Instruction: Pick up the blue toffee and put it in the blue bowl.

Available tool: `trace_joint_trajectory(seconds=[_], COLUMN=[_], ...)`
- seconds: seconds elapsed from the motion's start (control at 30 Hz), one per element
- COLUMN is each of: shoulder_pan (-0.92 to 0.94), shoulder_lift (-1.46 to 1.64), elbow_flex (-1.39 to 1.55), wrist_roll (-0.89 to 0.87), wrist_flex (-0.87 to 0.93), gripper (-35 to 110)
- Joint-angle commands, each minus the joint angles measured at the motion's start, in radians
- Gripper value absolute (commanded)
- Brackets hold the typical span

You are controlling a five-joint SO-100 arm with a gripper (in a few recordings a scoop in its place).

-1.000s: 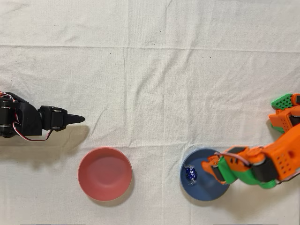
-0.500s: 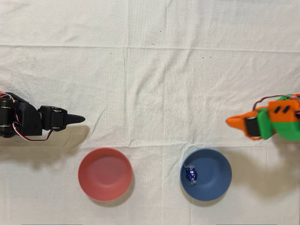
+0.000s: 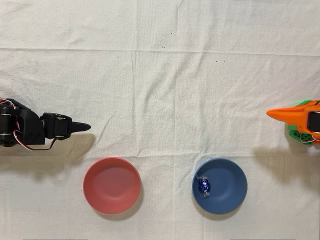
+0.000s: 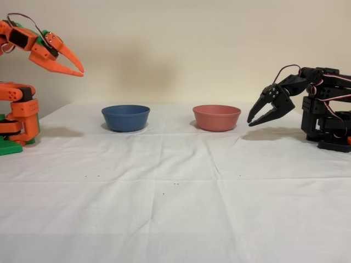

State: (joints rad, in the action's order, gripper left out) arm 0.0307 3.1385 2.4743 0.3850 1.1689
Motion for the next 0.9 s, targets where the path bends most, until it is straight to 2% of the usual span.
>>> trace_joint_trajectory(seconds=[0.0, 0.17, 0.47, 0.77, 0.87], shoulder_pan=[-0.031, -0.018, 0.046, 0.041, 0.031], shoulder_lift=[0.086, 0.127, 0.127, 0.127, 0.127], elbow_flex=[0.06, 0.19, 0.486, 0.647, 0.65], wrist_roll=[-0.055, -0.13, -0.158, -0.193, -0.219], wrist_flex=[-0.04, -0.137, -0.278, -0.304, -0.238], gripper=[0, 0, 0, 0, 2])
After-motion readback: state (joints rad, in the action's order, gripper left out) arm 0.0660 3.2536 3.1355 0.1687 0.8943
